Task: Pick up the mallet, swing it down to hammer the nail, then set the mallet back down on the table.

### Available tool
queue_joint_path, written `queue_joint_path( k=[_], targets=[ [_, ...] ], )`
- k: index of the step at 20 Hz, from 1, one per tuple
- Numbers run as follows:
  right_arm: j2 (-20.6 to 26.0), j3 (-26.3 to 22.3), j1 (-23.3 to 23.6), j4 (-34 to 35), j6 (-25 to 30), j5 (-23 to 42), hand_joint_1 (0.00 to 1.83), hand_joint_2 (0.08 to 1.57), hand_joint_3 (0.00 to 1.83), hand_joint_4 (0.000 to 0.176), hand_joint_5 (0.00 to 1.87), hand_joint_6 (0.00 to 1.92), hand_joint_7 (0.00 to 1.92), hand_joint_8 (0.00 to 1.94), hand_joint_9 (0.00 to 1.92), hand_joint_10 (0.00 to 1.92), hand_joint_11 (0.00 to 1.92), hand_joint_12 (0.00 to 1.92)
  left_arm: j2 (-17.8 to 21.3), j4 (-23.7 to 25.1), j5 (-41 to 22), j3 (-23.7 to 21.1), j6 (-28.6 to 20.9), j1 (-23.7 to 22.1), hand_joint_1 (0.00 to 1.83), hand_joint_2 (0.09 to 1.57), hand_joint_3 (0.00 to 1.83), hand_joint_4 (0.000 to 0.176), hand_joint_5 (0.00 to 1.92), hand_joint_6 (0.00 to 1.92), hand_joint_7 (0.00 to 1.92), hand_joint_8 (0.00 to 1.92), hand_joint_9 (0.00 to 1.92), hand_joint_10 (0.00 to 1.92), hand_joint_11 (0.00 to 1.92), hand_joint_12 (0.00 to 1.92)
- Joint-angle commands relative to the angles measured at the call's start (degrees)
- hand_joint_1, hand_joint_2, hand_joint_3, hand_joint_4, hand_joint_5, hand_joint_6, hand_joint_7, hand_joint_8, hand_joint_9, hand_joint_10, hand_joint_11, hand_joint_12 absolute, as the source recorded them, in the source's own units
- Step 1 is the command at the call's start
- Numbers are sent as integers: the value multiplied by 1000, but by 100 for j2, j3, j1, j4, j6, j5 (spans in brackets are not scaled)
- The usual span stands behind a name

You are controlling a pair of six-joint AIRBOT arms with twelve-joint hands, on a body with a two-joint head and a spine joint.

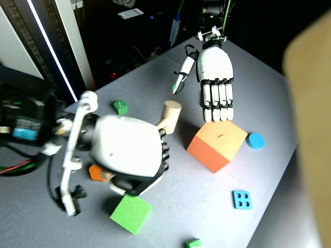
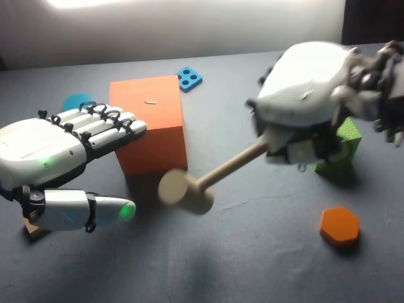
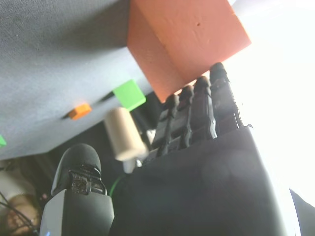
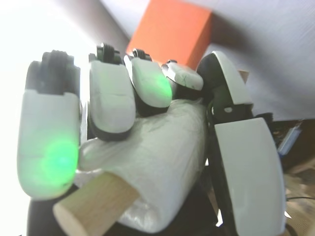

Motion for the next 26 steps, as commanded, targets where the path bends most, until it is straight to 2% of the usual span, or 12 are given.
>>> queue_joint_path(
  k=[1, 8, 14, 18, 19, 20, 22, 23, 24, 26],
  targets=[
    [-59, 93, 20, -20, -65, 316, 540, 1564, 1, 176, 1266, 1921, 1555, 1941, 1681, 1921, 1802, 1921, -1, -24, -379, 1, -44, -51, 0, 1189, 2, 0, 2, 1, 0, 0, 0, 0, 0, 0],
    [-994, 768, -211, -18, 41, 543, 538, 1540, 0, 176, 1243, 1921, 1496, 1941, 1632, 1921, 1771, 1921, 109, -24, -377, -58, -86, -239, 0, 1190, 2, 0, 15, 4, 0, 0, 0, 0, 0, 0],
    [-1300, 824, -384, -21, 64, 791, 506, 1533, 0, 176, 1215, 1921, 1433, 1941, 1577, 1921, 1712, 1921, 244, -23, -312, -165, -86, -545, 0, 1194, 3, 0, 9, 1, 0, 0, 0, 0, 0, 0],
    [-1372, 835, -479, -24, 53, 951, 503, 1528, 0, 176, 1196, 1921, 1411, 1941, 1549, 1921, 1678, 1921, 488, 85, -177, -302, -85, -733, 0, 1191, 1, 0, 9, 1, 0, 0, 0, 0, 0, 0],
    [-1373, 836, -495, -25, 46, 989, 403, 1506, 0, 172, 1064, 1921, 1251, 1941, 1414, 1921, 1540, 1921, 568, 123, -139, -347, -85, -783, 0, 1190, 1, 0, 10, 2, 0, 0, 0, 0, 0, 0],
    [-1373, 837, -514, -29, 34, 1026, 473, 1434, 1, 0, 942, 1921, 1156, 1941, 1316, 1921, 1428, 1921, 647, 164, -86, -392, -85, -835, 0, 1192, 1, 0, 9, 1, 0, 0, 0, 0, 2, 1],
    [-1380, 837, -559, -133, 24, 1128, 506, 1370, 0, 0, 802, 1921, 1002, 1941, 1119, 1921, 1235, 1921, 789, 252, 12, -483, -89, -948, 0, 1192, 1, 0, 6, 0, 0, 0, 0, 0, 0, 0],
    [-1379, 837, -574, -151, 24, 1140, 605, 1348, 0, 0, 604, 1756, 748, 1870, 845, 1909, 959, 1921, 845, 329, 69, -517, -138, -999, 0, 1183, 0, 0, 1, 0, 0, 0, 0, 0, 1, 1],
    [-1373, 836, -581, -152, 50, 1139, 829, 1340, 0, 0, 600, 1633, 648, 1700, 734, 1755, 832, 1805, 912, 481, 157, -553, -242, -1080, 0, 1187, 0, 0, 5, 2, 0, 0, 0, 0, 2, 1],
    [-1348, 835, -581, -152, 115, 1139, 978, 1296, 0, 0, 656, 1493, 588, 1451, 644, 1513, 683, 1624, 1007, 657, 275, -615, -335, -1223, 0, 1186, 0, 0, 0, 0, 0, 0, 0, 0, 0, 0]
  ],
)
